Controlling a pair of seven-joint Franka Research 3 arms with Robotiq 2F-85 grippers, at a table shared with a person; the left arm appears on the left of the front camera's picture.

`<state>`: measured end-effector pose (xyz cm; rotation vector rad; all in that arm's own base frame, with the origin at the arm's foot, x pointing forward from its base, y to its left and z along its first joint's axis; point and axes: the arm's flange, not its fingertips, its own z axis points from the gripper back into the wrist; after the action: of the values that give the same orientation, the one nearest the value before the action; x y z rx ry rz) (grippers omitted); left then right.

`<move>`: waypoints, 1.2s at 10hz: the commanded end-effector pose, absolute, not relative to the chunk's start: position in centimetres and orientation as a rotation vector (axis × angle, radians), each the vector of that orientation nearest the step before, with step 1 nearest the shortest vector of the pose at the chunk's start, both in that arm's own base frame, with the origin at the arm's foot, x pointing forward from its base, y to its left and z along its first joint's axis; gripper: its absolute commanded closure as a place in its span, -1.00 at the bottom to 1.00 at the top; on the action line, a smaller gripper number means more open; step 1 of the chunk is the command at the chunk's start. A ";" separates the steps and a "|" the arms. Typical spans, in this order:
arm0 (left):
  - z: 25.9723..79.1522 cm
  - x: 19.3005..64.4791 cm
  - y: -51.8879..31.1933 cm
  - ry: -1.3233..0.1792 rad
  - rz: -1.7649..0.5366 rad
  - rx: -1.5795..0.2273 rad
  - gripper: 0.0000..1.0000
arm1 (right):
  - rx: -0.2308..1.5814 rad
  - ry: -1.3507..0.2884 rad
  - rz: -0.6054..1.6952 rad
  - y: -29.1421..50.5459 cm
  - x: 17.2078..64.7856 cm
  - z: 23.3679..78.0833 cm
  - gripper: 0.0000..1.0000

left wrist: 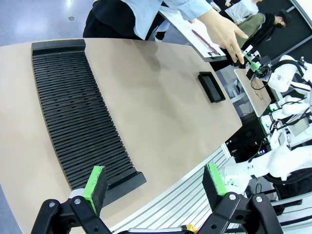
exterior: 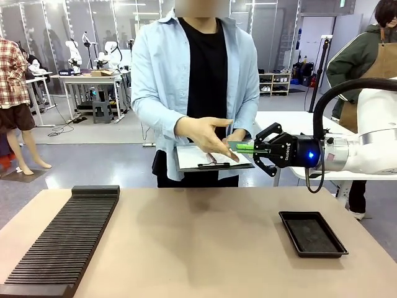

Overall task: Inspect the PCB.
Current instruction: Place the Blank PCB in the ESD tray.

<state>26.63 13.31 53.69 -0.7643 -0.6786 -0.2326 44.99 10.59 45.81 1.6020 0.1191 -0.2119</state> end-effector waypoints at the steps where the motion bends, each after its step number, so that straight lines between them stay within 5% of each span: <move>1: 54.1 26.8 13.5 -0.661 -0.220 -0.746 -1.00 | 1.602 0.117 -0.208 10.7 44.9 46.0 1.00; 12: 54.1 26.8 13.5 -0.661 -0.220 -0.746 -1.00 | 1.602 0.117 -0.208 10.7 44.9 46.0 1.00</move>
<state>26.63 13.31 53.69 -0.7643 -0.6786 -0.2326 44.99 10.59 45.81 1.6020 0.1190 -0.2119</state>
